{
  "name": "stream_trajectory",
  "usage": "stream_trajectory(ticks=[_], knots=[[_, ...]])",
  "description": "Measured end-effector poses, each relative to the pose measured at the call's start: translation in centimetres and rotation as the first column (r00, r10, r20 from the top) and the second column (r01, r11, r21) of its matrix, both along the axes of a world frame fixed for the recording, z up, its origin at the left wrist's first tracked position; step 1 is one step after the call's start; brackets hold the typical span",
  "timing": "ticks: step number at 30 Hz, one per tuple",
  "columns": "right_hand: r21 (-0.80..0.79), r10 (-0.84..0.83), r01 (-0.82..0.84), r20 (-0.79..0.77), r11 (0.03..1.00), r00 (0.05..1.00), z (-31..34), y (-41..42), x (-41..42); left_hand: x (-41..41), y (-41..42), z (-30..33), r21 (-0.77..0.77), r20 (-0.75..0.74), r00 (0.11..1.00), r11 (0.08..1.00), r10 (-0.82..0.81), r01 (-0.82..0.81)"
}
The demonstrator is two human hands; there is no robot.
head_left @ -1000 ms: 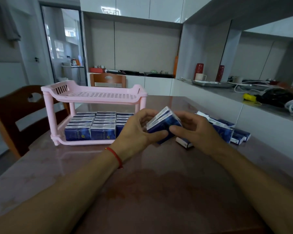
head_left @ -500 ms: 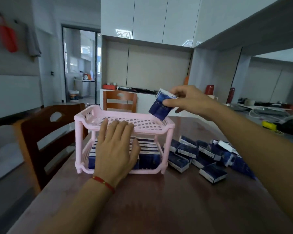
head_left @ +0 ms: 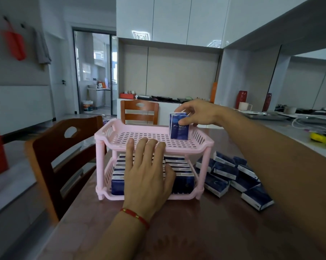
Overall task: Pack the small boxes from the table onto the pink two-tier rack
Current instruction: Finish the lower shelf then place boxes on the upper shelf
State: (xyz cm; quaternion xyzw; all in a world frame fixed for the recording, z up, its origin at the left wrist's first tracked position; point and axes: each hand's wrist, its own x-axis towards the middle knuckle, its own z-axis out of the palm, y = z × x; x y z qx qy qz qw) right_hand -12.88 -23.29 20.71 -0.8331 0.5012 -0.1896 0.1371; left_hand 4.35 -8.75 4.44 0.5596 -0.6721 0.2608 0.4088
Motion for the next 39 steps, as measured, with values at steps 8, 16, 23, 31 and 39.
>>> stream_trajectory(ticks=[8,16,23,31,39], knots=[[0.018,0.01,-0.008,-0.111,1.0,0.994,0.6,-0.5,0.2,-0.1,0.2,0.0,0.013,-0.021,1.0,1.0,-0.007,0.007],[-0.042,0.009,-0.019,-0.228,0.999,0.974,0.6,-0.6,0.3,-0.2,0.0,-0.1,0.014,-0.019,1.0,1.0,0.003,-0.002],[-0.003,0.023,-0.024,-0.246,1.0,0.969,1.1,-0.8,0.2,-0.2,-0.1,-0.2,0.02,-0.022,1.0,1.0,0.011,-0.011],[0.01,0.028,-0.027,-0.25,1.0,0.968,1.2,-0.7,0.2,-0.3,-0.1,-0.3,0.009,-0.026,1.0,1.0,0.016,-0.016],[0.001,0.015,-0.016,-0.265,1.0,0.964,1.0,-0.4,0.1,-0.2,-0.1,-0.4,-0.001,-0.028,1.0,1.0,0.007,-0.007]])
